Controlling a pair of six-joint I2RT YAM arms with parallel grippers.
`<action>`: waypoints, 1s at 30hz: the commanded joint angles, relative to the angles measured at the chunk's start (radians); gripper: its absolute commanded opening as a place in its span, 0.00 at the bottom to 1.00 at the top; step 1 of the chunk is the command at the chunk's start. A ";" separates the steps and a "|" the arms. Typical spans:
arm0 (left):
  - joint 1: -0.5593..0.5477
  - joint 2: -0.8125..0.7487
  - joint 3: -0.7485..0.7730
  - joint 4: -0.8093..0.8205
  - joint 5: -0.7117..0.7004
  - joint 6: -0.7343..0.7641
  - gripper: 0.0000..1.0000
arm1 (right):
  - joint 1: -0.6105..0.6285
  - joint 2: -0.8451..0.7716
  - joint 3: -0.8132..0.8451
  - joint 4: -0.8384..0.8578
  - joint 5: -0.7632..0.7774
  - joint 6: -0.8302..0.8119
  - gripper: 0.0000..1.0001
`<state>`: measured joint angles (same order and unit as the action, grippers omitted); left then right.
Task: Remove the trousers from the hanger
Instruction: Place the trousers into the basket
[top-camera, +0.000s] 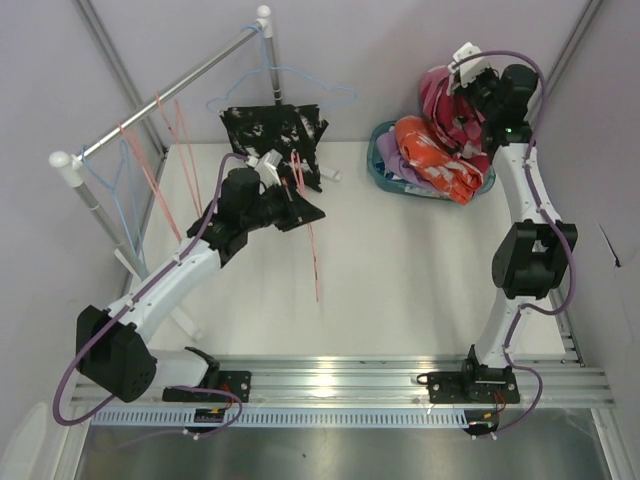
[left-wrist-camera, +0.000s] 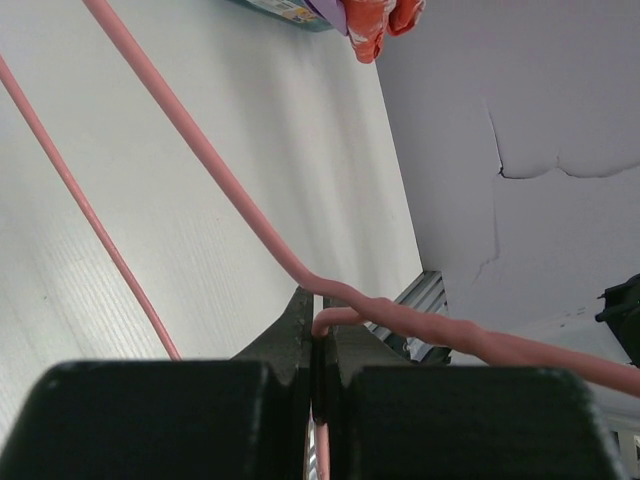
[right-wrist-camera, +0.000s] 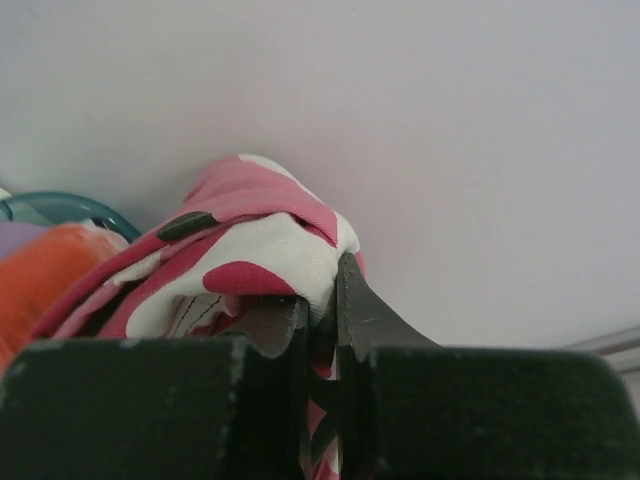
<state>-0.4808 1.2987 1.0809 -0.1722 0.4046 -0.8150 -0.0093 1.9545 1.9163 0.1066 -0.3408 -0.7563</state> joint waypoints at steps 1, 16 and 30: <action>0.005 -0.045 -0.003 0.077 0.023 -0.018 0.01 | -0.035 -0.043 0.104 -0.096 -0.145 -0.069 0.00; 0.007 -0.050 0.037 0.034 0.008 -0.003 0.01 | 0.006 -0.161 -0.180 -0.123 -0.230 0.080 0.57; 0.005 -0.082 0.050 -0.003 -0.013 0.060 0.01 | -0.003 -0.289 0.042 -0.304 -0.238 0.707 0.91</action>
<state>-0.4808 1.2404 1.0771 -0.1841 0.3962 -0.7986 -0.0086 1.6154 1.8629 -0.2352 -0.6140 -0.2893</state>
